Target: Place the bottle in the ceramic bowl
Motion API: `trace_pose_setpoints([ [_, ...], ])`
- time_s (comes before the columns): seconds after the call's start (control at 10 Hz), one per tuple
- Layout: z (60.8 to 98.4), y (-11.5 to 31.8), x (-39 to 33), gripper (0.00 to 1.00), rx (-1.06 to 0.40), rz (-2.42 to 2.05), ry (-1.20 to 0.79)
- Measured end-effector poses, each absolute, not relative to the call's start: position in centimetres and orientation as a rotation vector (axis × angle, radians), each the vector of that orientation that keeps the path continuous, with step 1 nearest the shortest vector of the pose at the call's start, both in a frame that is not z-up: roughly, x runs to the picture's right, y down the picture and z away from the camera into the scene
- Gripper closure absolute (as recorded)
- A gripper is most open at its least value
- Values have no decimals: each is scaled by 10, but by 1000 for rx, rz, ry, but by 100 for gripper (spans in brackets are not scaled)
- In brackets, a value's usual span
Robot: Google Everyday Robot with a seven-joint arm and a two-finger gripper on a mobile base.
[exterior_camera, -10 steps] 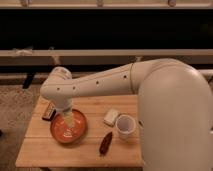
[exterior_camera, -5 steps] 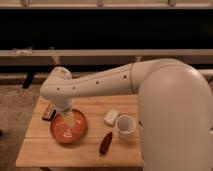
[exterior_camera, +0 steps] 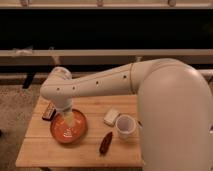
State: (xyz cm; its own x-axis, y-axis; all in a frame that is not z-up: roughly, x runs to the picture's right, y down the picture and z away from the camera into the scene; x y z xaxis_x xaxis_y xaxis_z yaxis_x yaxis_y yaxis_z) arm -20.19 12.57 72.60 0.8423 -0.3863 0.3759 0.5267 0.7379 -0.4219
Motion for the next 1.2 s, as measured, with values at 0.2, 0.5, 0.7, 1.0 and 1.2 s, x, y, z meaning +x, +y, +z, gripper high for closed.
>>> trace_pose_setpoints([
  [0.2, 746, 100, -211, 20, -493, -607, -308],
  [0.5, 786, 50, -243, 20, -406, -776, -365],
  [0.7, 819, 18, -267, 20, -343, -924, -413],
  [1.0, 863, -3, -295, 20, -280, -1143, -453],
  [1.2, 904, -6, -300, 20, -288, -1258, -416],
])
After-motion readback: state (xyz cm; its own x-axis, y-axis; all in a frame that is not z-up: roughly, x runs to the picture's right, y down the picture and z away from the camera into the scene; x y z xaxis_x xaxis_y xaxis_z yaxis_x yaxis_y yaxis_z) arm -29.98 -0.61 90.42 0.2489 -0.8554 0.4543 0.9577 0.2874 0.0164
